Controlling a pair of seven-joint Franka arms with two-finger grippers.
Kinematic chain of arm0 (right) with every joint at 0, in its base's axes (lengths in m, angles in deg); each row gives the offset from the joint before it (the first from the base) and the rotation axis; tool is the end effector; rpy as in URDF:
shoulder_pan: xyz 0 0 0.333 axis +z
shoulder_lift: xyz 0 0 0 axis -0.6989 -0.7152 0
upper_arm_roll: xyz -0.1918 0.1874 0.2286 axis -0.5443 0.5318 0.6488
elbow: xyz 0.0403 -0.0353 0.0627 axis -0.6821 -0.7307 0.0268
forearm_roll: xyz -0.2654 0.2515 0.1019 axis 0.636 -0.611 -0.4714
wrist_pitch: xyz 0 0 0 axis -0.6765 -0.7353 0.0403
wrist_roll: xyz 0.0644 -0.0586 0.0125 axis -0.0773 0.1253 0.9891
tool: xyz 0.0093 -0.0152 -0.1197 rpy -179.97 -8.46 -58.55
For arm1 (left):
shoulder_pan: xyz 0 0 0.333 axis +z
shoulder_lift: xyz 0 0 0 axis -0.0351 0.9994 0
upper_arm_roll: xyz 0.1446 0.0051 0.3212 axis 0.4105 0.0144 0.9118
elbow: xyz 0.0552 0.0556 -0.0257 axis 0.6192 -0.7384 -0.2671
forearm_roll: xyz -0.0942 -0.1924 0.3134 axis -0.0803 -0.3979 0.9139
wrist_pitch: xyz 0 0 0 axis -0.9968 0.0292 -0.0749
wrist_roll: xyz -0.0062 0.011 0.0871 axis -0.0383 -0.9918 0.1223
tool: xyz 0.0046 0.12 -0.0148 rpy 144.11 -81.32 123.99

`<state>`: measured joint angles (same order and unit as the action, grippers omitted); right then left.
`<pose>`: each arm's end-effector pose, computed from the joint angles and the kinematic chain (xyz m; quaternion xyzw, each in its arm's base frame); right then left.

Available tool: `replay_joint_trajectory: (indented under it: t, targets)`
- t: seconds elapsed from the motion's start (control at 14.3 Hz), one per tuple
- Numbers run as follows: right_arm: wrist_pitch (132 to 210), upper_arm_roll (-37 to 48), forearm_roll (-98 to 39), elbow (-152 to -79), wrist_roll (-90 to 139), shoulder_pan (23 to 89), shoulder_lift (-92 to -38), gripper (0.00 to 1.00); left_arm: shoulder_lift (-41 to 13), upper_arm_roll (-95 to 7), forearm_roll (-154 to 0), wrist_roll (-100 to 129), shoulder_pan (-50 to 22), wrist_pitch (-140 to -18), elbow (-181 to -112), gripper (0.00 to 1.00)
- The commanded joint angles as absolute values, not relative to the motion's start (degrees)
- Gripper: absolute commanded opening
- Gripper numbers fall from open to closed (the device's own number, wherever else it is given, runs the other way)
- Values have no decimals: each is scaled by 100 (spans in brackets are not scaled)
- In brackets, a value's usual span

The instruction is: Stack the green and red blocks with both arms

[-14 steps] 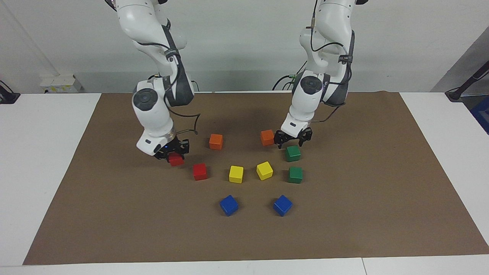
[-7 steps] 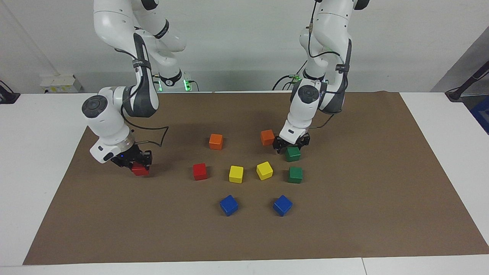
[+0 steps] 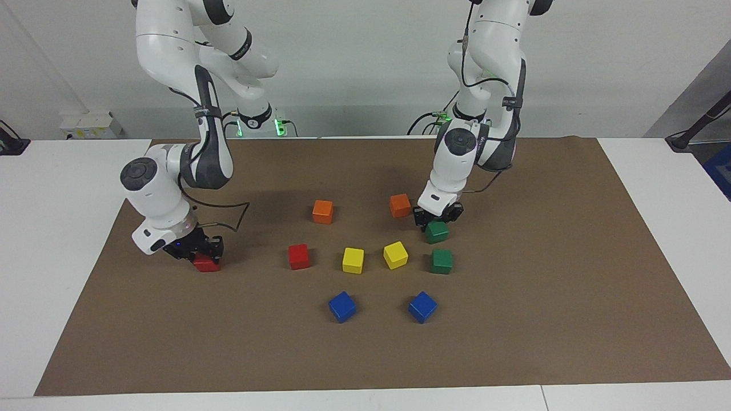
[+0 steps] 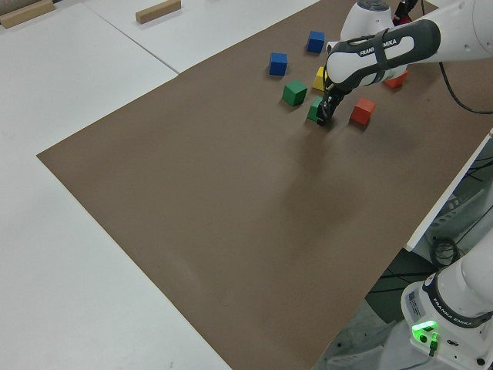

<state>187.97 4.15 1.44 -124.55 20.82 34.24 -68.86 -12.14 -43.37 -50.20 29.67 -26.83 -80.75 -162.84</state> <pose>0.6183 -0.0468 0.3389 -0.9996 -0.0068 -0.0258 0.0122 0.4955 -0.2584 0.3256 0.9996 0.0150 0.0216 0.0075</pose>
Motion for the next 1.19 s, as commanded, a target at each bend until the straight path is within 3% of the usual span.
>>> replay_joint_trajectory:
  t: [0.0, 0.07, 0.28, 0.42, 0.7, 0.98, 1.12]
  targets:
    - [18950, 484, 220, -12457, 2198, 3353, -6933, 62, -1186, -4267, -4852, 2989, -2706, -8134, -16263, 0]
    - [18941, 484, 220, -12448, 2216, 3344, -6933, 100, -1229, -4258, -4852, 2971, -2698, -8099, -16228, 0]
    - [18757, 484, 220, -12413, 2260, 3353, -6863, 100, -1562, -4267, -4852, 2822, -2303, -7215, -15782, 0]
    - [18232, 484, 220, -12212, 2251, 3423, -6679, 100, -1878, -4284, -4896, 2646, -1961, -6703, -15561, 0]
    - [16457, 484, 220, -10729, 2190, 3747, -6730, 100, -2459, -4267, -5141, 1324, -969, -6052, -15560, 0]
    - [16629, 502, 202, -10550, 1473, 4607, -6853, 100, -2601, -4258, -5204, -830, 384, -5954, -15770, 0]
    - [16962, 493, 211, -10619, 795, 5108, -6897, 100, -2531, -4249, -5204, -1430, 694, -6103, -15902, 0]
